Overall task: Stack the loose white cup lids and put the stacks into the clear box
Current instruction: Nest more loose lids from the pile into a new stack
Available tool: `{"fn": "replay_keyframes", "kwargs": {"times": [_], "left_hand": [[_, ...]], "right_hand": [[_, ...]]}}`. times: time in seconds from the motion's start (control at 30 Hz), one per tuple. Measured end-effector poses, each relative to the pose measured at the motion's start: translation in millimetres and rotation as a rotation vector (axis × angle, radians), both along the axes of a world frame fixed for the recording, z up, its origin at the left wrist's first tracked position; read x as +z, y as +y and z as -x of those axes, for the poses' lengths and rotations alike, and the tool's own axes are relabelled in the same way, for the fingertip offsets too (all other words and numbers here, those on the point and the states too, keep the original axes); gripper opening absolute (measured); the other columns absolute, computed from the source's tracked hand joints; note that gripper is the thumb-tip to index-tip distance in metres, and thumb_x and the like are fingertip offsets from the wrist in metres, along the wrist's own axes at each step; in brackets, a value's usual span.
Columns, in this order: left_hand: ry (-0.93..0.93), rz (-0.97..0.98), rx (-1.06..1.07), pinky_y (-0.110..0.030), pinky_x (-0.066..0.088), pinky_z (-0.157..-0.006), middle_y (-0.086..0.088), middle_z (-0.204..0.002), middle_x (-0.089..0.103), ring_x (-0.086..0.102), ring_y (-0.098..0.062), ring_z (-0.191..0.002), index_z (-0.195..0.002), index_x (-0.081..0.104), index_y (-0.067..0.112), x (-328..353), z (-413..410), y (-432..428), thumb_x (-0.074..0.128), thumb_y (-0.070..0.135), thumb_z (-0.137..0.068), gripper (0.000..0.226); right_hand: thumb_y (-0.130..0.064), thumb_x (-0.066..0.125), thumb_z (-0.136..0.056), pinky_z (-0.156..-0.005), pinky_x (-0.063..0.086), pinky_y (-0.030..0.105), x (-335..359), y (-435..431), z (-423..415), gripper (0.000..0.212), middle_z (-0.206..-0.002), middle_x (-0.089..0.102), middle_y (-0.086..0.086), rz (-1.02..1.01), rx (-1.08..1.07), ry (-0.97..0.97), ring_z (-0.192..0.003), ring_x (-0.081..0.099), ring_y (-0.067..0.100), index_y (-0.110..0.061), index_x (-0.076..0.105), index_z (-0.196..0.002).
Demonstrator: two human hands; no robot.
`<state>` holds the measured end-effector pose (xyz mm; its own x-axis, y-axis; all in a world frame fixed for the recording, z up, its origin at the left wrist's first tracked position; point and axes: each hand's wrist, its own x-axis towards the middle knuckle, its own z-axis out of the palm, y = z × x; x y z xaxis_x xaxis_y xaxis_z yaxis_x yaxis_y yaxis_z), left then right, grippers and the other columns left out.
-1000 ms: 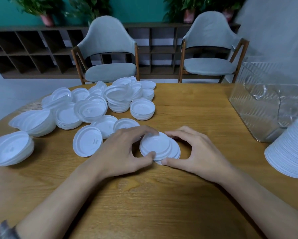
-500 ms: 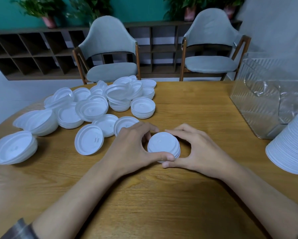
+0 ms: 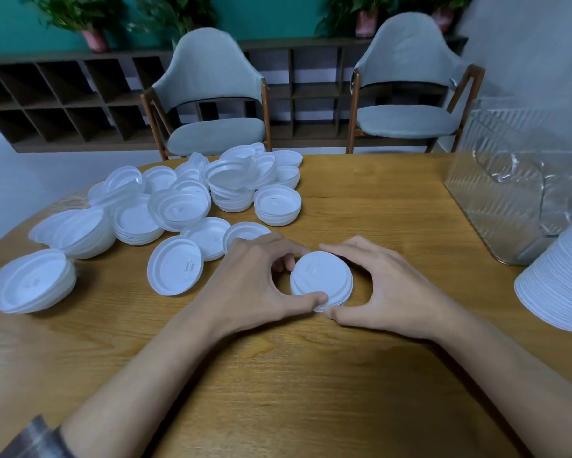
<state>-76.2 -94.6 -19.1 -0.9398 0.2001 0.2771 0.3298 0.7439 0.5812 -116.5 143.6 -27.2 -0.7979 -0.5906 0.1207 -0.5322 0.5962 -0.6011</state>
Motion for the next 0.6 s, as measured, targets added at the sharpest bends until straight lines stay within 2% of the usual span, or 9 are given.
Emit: {"fn": "replay_keyframes", "kwargs": {"times": [0.13, 0.3, 0.47, 0.6], "left_hand": [[0.025, 0.013, 0.03, -0.039, 0.051, -0.087, 0.018, -0.085, 0.064, 0.062, -0.007, -0.089, -0.105, 0.076, 0.04, -1.7, 0.9, 2.5, 0.084, 0.071, -0.064, 0.052], [0.034, 0.021, 0.053, -0.031, 0.048, -0.084, 0.018, -0.084, 0.064, 0.061, -0.007, -0.089, -0.099, 0.076, 0.04, -3.9, 2.1, 4.7, 0.081, 0.076, -0.064, 0.051], [0.006, 0.038, -0.019, -0.035, 0.05, -0.087, 0.019, -0.088, 0.064, 0.06, -0.004, -0.094, -0.111, 0.077, 0.042, -2.6, 2.6, -0.6, 0.073, 0.083, -0.068, 0.06], [-0.004, 0.058, -0.067, -0.041, 0.051, -0.092, 0.02, -0.098, 0.066, 0.061, -0.003, -0.103, -0.12, 0.074, 0.045, -2.4, 4.1, -7.1, 0.072, 0.078, -0.075, 0.056]], "right_hand": [[-0.055, 0.086, -0.074, -0.093, 0.033, 0.003, 1.3, 1.1, -0.5, 0.089, -0.127, 0.048, -0.031, -0.019, 0.004, -0.015, -0.122, 0.045, -0.012, -0.038, 0.046, -0.153], [-0.068, 0.077, -0.077, -0.099, 0.029, 0.006, -0.7, -1.3, -1.3, 0.087, -0.133, 0.042, -0.034, -0.064, -0.002, 0.011, -0.13, 0.036, -0.011, -0.037, 0.047, -0.153], [-0.074, 0.074, -0.076, -0.111, 0.029, 0.017, -2.3, 0.2, 1.0, 0.089, -0.14, 0.04, -0.033, -0.079, 0.002, -0.011, -0.139, 0.029, -0.008, -0.037, 0.048, -0.153], [-0.074, 0.073, -0.077, -0.106, 0.026, 0.01, -1.4, 2.7, 3.0, 0.093, -0.144, 0.035, -0.037, -0.103, 0.02, -0.048, -0.141, 0.024, -0.012, -0.039, 0.041, -0.157]]}}
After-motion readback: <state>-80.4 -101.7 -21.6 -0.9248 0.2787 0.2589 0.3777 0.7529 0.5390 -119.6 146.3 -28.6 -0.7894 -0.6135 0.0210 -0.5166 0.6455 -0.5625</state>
